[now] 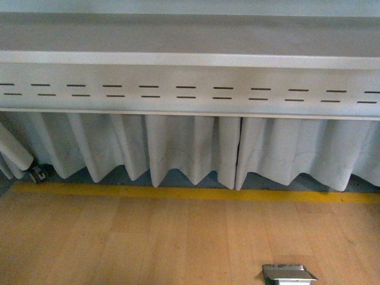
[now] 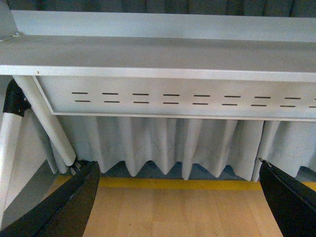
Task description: Open oven
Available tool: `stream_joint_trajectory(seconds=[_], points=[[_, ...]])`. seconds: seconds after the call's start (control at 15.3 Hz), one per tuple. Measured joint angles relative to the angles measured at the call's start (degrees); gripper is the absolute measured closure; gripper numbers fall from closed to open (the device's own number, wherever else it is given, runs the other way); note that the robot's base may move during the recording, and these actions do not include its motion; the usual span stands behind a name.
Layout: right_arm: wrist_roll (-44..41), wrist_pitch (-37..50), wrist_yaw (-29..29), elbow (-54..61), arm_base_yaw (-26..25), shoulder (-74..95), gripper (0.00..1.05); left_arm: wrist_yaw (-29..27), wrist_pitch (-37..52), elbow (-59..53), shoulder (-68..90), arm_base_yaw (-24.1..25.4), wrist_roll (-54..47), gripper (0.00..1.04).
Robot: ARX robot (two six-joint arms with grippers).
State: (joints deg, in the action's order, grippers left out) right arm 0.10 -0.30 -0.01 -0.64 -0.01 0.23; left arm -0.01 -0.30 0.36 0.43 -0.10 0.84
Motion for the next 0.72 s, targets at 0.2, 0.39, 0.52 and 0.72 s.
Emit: stream_joint_trajectory(seconds=[0.2,0.39,0.52,0.72], points=[[0.00,0.00,0.00,0.00,0.00,0.00,0.06,0.00,0.00,0.00,0.00,0.00,0.00,0.07],[0.00,0.00,0.00,0.00,0.00,0.00,0.06,0.00,0.00,0.00,0.00,0.00,0.00,0.07],[0.00,0.00,0.00,0.00,0.00,0.00,0.06,0.00,0.00,0.00,0.00,0.00,0.00,0.07],[0.00,0.00,0.00,0.00,0.00,0.00,0.06,0.00,0.00,0.00,0.00,0.00,0.00,0.07]])
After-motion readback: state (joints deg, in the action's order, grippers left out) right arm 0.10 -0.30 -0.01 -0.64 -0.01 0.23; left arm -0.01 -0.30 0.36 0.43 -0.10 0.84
